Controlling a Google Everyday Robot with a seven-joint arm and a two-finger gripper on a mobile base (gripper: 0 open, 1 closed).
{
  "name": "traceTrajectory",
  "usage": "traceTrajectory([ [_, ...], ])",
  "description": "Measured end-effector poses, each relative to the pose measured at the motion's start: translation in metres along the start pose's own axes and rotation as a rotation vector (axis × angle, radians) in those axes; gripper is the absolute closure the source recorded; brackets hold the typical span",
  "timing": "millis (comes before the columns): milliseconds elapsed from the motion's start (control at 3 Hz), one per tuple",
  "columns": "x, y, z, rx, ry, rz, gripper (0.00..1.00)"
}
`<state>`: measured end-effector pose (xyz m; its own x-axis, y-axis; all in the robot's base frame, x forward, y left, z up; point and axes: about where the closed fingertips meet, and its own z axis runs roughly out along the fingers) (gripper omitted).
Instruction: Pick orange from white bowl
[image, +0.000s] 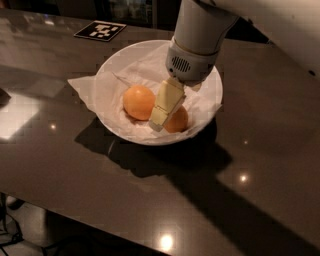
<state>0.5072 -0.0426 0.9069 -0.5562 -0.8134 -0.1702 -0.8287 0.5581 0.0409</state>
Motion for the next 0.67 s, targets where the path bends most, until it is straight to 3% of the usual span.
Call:
traceTrajectory([
  [667,-0.0115,-0.0018,0.0038,0.004,0.017,-0.012,0.16],
])
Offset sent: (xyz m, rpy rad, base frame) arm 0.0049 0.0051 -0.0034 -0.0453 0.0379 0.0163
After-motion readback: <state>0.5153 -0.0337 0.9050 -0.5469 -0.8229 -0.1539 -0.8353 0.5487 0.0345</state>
